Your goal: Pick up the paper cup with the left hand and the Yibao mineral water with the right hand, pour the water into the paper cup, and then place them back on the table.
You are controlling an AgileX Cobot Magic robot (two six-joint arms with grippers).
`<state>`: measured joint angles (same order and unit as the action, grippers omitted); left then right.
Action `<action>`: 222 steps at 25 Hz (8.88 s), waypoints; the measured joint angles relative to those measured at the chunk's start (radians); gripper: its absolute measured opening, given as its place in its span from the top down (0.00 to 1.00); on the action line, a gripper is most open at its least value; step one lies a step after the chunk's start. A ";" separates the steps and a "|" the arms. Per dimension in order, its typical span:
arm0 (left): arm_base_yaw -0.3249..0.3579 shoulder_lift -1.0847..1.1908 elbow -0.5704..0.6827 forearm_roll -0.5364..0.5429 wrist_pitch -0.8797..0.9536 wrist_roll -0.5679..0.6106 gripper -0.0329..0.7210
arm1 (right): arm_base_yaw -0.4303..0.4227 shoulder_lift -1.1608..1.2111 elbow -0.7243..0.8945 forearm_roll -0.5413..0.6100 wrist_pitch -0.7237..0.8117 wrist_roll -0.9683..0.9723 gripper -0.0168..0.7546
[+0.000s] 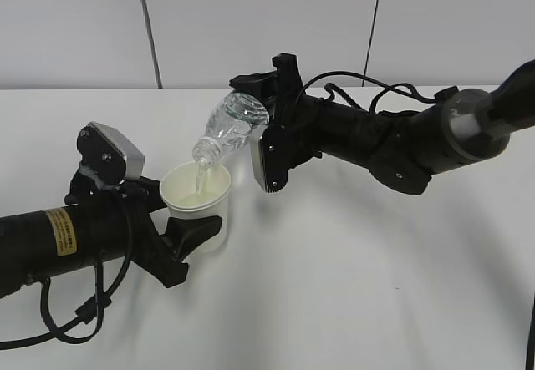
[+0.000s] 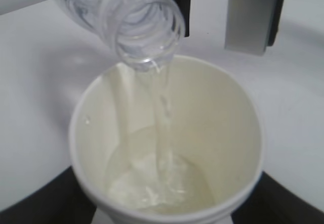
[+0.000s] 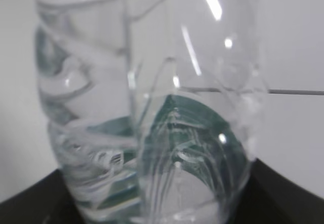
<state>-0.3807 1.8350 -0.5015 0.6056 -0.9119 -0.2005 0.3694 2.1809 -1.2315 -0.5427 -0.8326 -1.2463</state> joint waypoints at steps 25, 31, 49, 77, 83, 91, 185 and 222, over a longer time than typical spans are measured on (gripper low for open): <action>0.000 0.000 0.000 -0.065 0.006 0.000 0.36 | 0.000 0.000 -0.001 0.013 -0.021 0.422 0.39; 0.000 0.000 0.000 -0.159 0.006 0.019 0.36 | 0.000 0.000 -0.001 0.107 -0.045 0.759 0.39; 0.072 0.120 -0.140 -0.346 -0.002 0.098 0.36 | 0.000 0.000 0.052 0.300 -0.075 1.118 0.39; 0.112 0.295 -0.234 -0.403 -0.003 0.098 0.14 | -0.007 0.000 0.107 0.443 -0.061 1.161 0.39; 0.112 0.198 -0.126 -0.437 -0.025 0.098 0.14 | -0.041 -0.005 0.187 0.569 -0.083 1.163 0.39; 0.112 -0.036 -0.036 -0.447 0.093 0.098 0.15 | -0.102 -0.018 0.262 0.739 -0.090 1.160 0.39; -0.069 -0.771 -0.245 -0.771 1.999 0.126 0.25 | -0.173 -1.188 0.614 0.520 1.529 1.230 0.22; -0.070 -1.486 -0.017 -0.715 1.996 0.163 0.27 | -0.173 -1.912 0.734 0.537 1.983 1.275 0.22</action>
<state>-0.4508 0.3493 -0.5185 -0.1090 1.0837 -0.0379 0.1966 0.2687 -0.4975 -0.0053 1.1504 0.0288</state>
